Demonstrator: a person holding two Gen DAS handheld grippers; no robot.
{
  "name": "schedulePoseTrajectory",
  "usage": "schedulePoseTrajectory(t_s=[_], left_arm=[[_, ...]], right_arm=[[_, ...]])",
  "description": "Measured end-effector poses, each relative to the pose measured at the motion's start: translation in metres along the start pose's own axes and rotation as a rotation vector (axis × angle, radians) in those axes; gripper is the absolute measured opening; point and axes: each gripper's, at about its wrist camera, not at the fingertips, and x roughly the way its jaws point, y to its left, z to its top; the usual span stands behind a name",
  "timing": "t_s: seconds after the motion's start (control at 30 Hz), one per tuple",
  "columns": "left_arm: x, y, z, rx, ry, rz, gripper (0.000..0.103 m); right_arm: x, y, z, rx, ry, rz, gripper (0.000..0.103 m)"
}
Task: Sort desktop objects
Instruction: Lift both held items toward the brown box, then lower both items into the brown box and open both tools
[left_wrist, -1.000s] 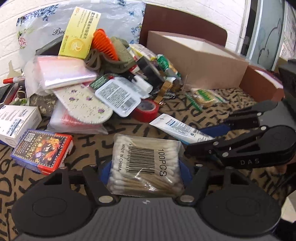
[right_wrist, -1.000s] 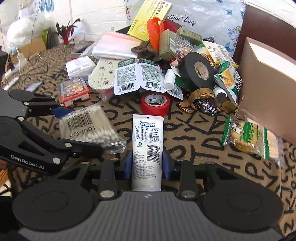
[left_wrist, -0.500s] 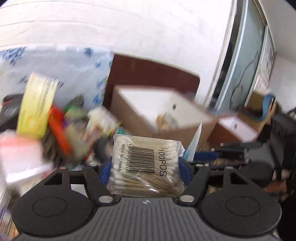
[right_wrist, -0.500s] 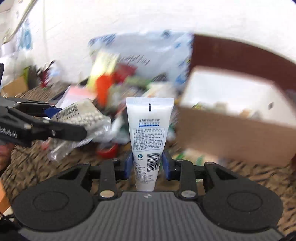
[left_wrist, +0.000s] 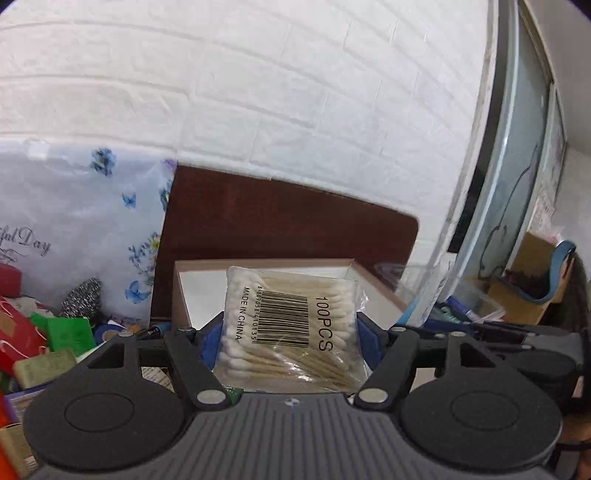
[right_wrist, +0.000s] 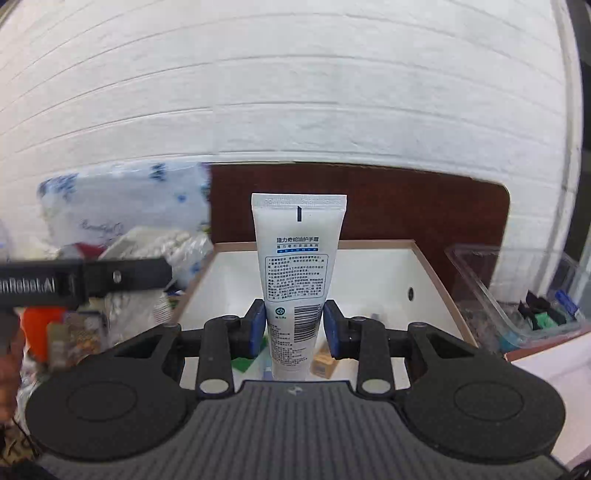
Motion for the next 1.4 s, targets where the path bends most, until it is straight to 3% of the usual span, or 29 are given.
schedulePoseTrajectory(t_s=[0.27, 0.5, 0.57, 0.6, 0.63, 0.7, 0.77, 0.8, 1.4], left_arm=[[0.049, 0.006, -0.031, 0.017, 0.134, 0.053, 0.072], [0.057, 0.002, -0.032, 0.086, 0.132, 0.024, 0.074], [0.056, 0.004, -0.033, 0.07, 0.122, -0.006, 0.082], [0.054, 0.004, -0.034, 0.066, 0.111, -0.01, 0.092], [0.053, 0.004, -0.033, 0.067, 0.101, -0.003, 0.1], [0.051, 0.003, -0.034, 0.075, 0.092, 0.005, 0.1], [0.05, 0.003, -0.033, 0.075, 0.099, 0.001, 0.1], [0.05, 0.004, -0.033, 0.071, 0.1, -0.002, 0.1], [0.014, 0.004, -0.033, 0.085, 0.063, 0.018, 0.1]], right_arm=[[0.065, -0.005, -0.032, -0.019, 0.2, -0.035, 0.032], [0.088, 0.014, -0.042, -0.07, 0.293, -0.02, 0.033], [0.089, 0.015, -0.043, -0.07, 0.296, 0.003, 0.035], [0.089, 0.016, -0.042, -0.072, 0.287, 0.012, 0.043], [0.086, 0.017, -0.041, -0.078, 0.276, 0.011, 0.059], [0.084, 0.019, -0.041, -0.103, 0.262, -0.017, 0.067], [0.08, 0.018, -0.041, -0.114, 0.25, -0.023, 0.091], [0.078, 0.018, -0.041, -0.116, 0.242, -0.028, 0.094], [0.039, 0.018, -0.036, -0.099, 0.173, -0.084, 0.095]])
